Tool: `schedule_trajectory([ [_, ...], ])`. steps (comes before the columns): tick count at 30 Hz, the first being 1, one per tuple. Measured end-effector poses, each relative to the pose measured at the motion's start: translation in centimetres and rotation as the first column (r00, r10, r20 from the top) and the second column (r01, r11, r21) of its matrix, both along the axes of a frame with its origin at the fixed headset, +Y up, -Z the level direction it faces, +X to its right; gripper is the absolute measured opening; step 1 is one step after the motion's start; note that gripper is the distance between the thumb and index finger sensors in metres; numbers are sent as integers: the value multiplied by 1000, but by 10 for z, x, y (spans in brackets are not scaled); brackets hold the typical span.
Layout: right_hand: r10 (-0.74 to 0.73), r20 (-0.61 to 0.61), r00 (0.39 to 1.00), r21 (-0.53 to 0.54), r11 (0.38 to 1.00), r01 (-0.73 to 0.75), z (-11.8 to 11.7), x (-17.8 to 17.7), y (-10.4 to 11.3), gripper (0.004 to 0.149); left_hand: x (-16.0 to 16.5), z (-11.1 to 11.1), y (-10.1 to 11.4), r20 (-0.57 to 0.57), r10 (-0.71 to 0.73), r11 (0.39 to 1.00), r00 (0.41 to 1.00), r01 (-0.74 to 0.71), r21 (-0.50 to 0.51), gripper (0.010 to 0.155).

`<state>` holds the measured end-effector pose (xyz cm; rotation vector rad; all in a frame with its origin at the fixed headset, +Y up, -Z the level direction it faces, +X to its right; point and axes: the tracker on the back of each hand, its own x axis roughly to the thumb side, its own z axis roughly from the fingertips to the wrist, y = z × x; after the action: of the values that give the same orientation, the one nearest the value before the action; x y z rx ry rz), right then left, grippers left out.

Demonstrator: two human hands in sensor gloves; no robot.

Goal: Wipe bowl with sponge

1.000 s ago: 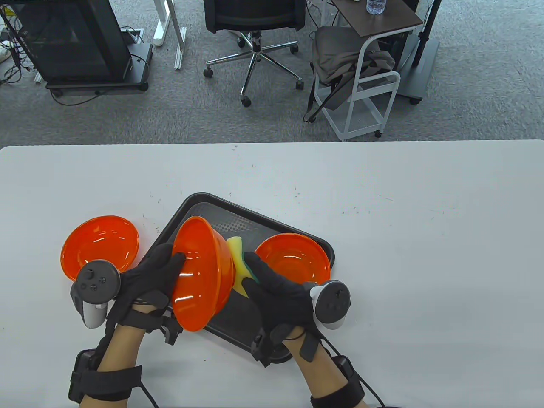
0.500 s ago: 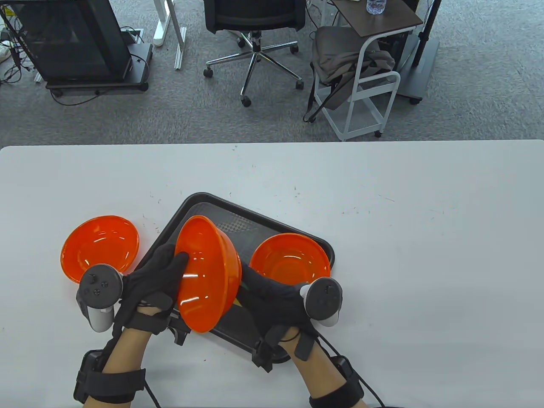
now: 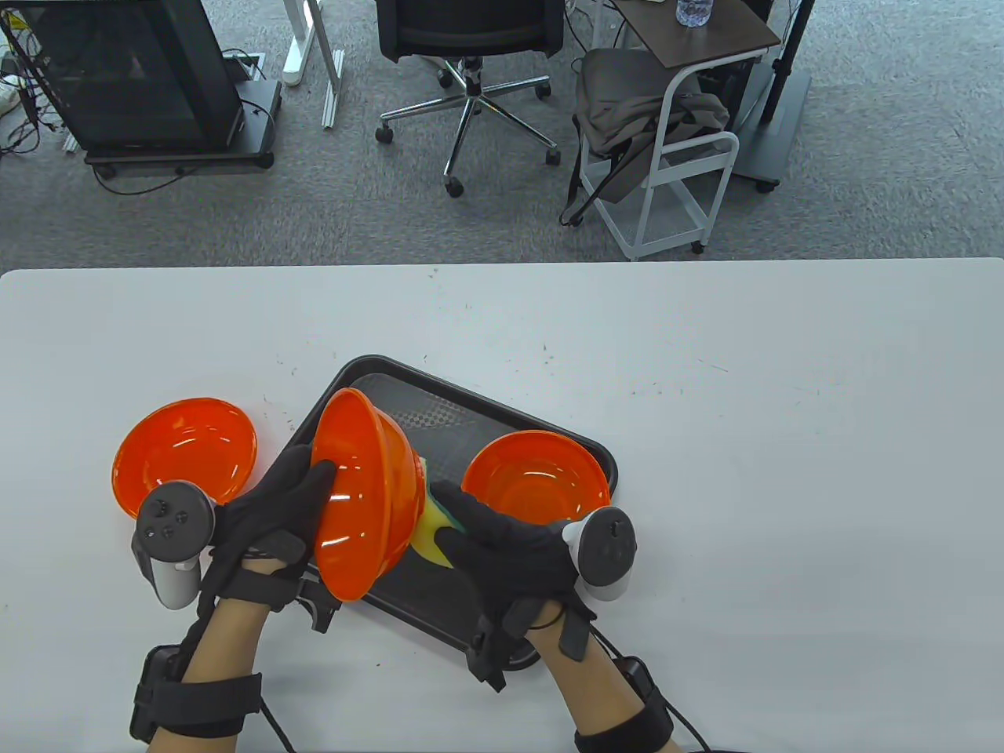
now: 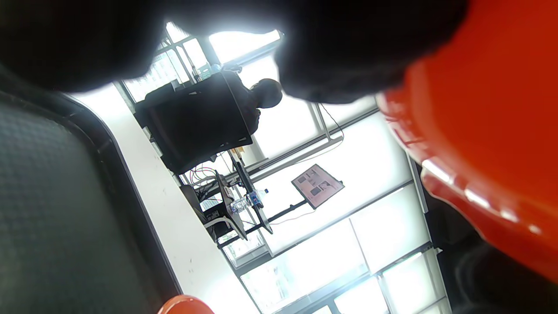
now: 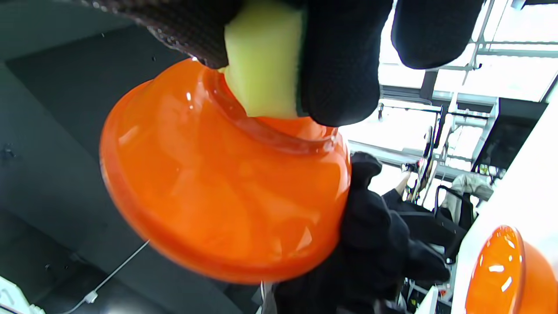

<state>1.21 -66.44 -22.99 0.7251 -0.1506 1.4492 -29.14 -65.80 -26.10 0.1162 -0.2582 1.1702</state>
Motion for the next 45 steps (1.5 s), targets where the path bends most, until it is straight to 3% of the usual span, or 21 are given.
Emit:
schedule_trajectory([
  [4, 23, 35, 999, 8, 1000, -23, 0, 2, -1, 49, 9, 2, 3, 37, 19, 998, 999, -21, 66, 54],
  [10, 73, -13, 997, -33, 997, -74, -3, -1, -4, 49, 4, 4, 10, -7, 18, 991, 1000, -17, 130, 53],
  [24, 237, 104, 966, -5, 971, -238, -1, -1, -6, 52, -36, 4, 15, -294, -148, 974, 944, 191, 121, 53],
  [27, 228, 104, 968, -6, 973, -229, 0, -2, -6, 52, -44, 4, 18, -336, -224, 954, 915, 276, 115, 53],
  [37, 228, 118, 966, -48, 973, -224, -7, 7, -13, 52, -57, -2, 11, -297, -171, 978, 939, 198, 65, 52],
  [45, 212, 124, 969, -51, 977, -207, -8, 12, -11, 52, -105, 0, 5, -480, -167, 985, 861, 167, -43, 52],
])
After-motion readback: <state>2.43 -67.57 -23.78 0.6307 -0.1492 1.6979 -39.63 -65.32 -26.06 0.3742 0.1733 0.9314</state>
